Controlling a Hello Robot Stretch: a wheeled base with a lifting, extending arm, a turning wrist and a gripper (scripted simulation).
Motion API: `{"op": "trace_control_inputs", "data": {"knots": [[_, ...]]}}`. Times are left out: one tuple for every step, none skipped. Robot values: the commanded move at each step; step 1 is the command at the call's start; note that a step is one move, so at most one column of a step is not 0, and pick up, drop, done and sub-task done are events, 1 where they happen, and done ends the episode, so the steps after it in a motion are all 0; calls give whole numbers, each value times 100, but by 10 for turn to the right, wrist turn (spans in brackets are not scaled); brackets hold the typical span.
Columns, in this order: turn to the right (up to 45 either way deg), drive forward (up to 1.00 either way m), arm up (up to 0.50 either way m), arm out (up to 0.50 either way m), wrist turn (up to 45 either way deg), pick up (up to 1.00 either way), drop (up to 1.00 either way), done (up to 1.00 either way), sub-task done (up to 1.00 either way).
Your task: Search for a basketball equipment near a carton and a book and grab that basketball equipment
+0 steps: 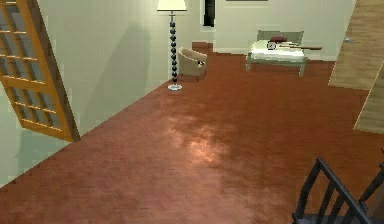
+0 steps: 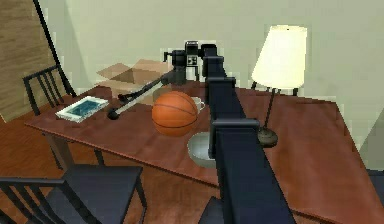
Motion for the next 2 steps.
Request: {"op": "trace_control_inputs", "data": {"knots": [[0,0,0,0,450,0,0,0,0],[0,0,0,0,300,0,0,0,0]]}}
